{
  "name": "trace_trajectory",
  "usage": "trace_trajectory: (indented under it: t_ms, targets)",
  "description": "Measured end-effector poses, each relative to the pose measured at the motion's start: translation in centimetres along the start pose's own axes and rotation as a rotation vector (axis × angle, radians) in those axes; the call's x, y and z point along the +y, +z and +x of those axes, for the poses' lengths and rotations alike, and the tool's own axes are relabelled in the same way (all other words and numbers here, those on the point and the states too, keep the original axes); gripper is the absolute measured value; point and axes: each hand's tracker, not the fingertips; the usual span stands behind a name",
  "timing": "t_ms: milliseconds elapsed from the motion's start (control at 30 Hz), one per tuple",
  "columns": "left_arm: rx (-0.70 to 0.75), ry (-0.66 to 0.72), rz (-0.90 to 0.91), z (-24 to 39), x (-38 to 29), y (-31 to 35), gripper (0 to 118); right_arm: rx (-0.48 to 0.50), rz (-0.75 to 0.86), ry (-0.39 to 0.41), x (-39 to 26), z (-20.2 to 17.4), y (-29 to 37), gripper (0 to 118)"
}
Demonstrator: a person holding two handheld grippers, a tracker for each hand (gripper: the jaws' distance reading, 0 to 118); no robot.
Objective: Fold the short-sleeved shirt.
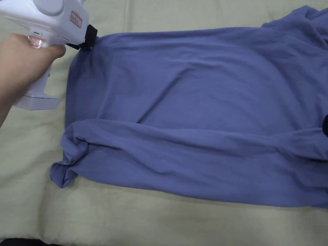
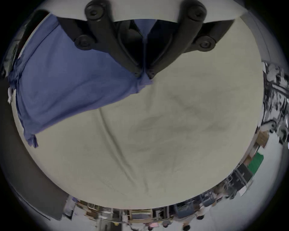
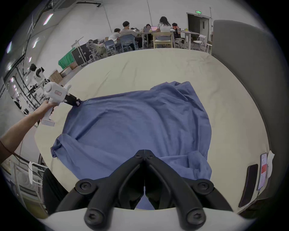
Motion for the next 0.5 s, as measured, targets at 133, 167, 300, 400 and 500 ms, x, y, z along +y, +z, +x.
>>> trace_trajectory:
  t_ms: [133, 167, 300, 400, 500]
  targets:
    - [-0.042, -0.003, 0.124, 0.4, -0.1, 3.7, 1, 0.023, 0.052, -0.135, 2.5, 2.5, 0.8, 49]
    - [-0.06, 0.016, 0.168, 0.5, -0.4, 5.0, 1, 0.041, 0.062, -0.18, 3.6, 3.6, 0.6, 106]
    - [-0.113, 0.075, 0.255, 0.4, -1.9, 8.9, 1, 0.065, 0.101, -0.265, 9.3, 7.8, -2.1, 118]
    - [-0.147, 0.129, 0.29, 0.0, -2.3, 10.0, 1, 0.003, -0.017, -0.28, 14.0, 11.2, -8.0, 118]
    - [-0.174, 0.176, 0.294, -0.2, -2.3, 10.6, 1, -0.175, -0.181, -0.234, 16.3, 13.3, -15.8, 118]
